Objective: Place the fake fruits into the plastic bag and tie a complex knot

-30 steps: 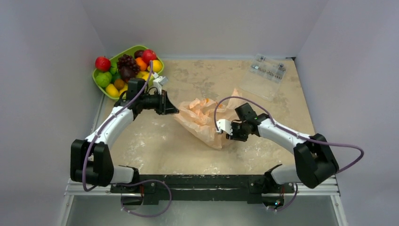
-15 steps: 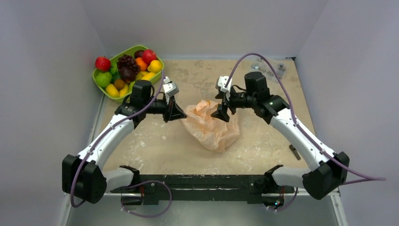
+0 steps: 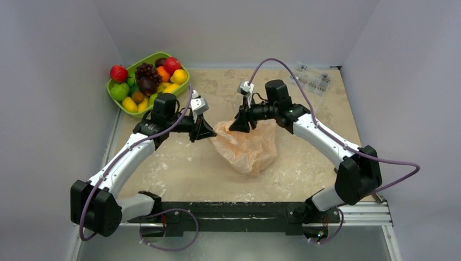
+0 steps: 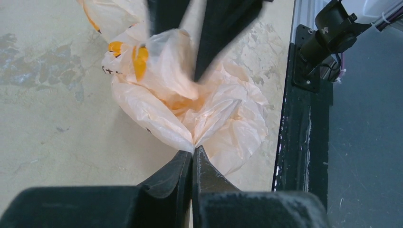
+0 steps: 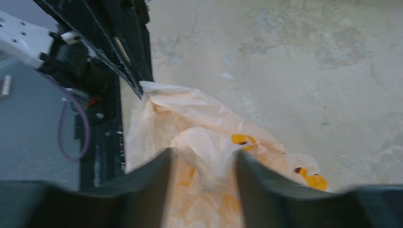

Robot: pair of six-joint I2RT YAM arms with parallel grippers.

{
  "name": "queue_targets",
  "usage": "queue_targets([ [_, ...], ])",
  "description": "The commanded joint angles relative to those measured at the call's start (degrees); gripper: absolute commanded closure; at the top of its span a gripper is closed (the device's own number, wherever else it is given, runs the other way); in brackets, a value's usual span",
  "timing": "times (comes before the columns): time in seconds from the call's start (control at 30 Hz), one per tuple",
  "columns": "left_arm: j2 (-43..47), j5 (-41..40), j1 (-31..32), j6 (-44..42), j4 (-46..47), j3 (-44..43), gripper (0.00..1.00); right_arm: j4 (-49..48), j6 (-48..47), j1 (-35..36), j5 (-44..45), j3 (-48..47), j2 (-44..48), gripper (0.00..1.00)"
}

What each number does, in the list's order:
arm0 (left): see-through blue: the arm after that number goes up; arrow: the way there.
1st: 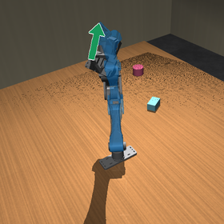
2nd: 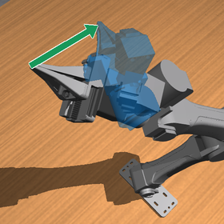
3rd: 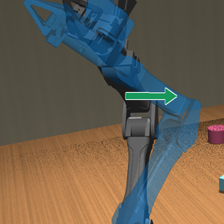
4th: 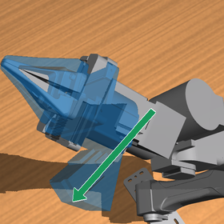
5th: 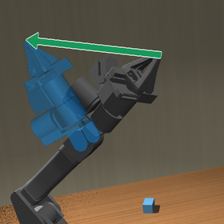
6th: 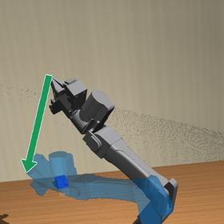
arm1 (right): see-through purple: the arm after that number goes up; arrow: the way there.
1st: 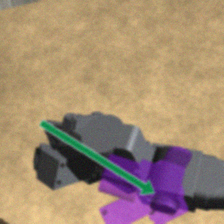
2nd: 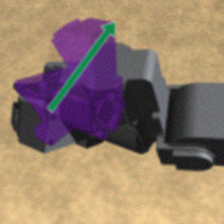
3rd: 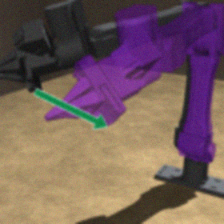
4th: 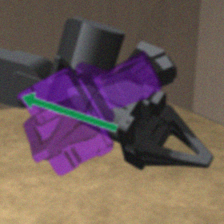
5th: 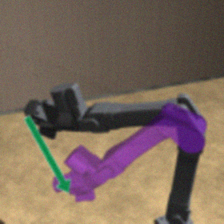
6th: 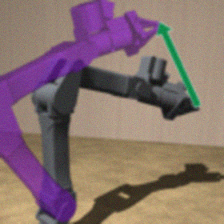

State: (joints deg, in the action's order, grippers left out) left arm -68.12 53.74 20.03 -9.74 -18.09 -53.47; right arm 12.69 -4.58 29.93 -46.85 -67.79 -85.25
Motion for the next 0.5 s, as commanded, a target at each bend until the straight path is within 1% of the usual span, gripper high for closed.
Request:
queue_targets([
  [0.0, 1.03, 0.32, 0.42, -3.82, 0.19, -2.13, 1.0, -2.22, 1.22, 1.38, -4.71, -2.12, -0.71, 0.82],
  [0.03, 1.28, 0.27, 0.44, -4.98, -0.73, -2.28, 1.0, -0.94, 0.27, 1.28, -4.88, -3.18, -0.92, 0.99],
  [0.13, 2.94, -0.21, 0.45, -11.03, -6.07, -2.39, 1.0, 1.61, -0.69, -2.69, -2.24, -5.63, -0.13, 1.0],
  [0.27, 4.97, -1.17, 0.29, -21.16, -14.86, -0.56, 1.0, 1.98, -1.07, -9.24, 3.49, -8.45, 2.96, 1.0],
  [0.37, 5.23, -2.31, 0.31, -26.91, -18.22, 1.2, 1.0, 0.65, -0.37, -14.49, 6.14, -11.68, 2.55, 1.0],
  [0.47, 4.45, -3.61, 0.27, -28.79, -19.36, 2.41, 1.0, -3.43, 1.33, -16.86, 9.81, -13.2, 1.63, 1.0],
])
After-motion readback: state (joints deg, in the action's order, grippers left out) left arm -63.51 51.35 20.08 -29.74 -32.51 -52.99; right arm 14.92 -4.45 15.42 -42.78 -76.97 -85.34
